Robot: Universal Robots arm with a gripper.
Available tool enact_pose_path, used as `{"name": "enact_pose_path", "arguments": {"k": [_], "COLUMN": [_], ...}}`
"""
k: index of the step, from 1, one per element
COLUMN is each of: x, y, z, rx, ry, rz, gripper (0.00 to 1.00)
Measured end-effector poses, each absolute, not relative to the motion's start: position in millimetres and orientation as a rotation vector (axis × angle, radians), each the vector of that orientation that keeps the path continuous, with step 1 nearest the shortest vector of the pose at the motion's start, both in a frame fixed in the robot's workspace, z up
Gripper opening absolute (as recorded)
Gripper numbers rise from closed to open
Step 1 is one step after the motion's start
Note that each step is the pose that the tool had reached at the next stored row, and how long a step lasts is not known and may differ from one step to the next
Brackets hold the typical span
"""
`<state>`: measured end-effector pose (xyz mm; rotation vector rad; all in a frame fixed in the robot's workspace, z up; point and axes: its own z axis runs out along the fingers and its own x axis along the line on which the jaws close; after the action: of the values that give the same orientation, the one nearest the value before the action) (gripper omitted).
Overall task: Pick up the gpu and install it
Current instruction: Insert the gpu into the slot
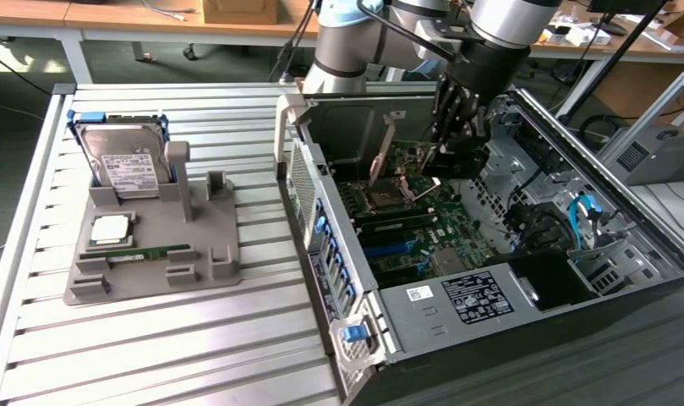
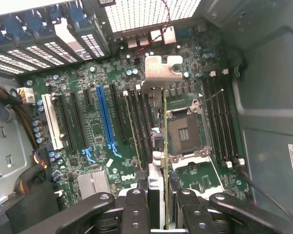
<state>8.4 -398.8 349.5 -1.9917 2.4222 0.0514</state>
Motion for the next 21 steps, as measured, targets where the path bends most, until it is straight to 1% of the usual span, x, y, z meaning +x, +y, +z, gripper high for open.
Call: {"name": "enact_pose_path", "arguments": {"k": [21], "x": [8.3], "y": [-398.8], "z": [349.5], "rx": [-2.097], "ry": [2.333], "rz": [0.052], "gripper": [0.27]}}
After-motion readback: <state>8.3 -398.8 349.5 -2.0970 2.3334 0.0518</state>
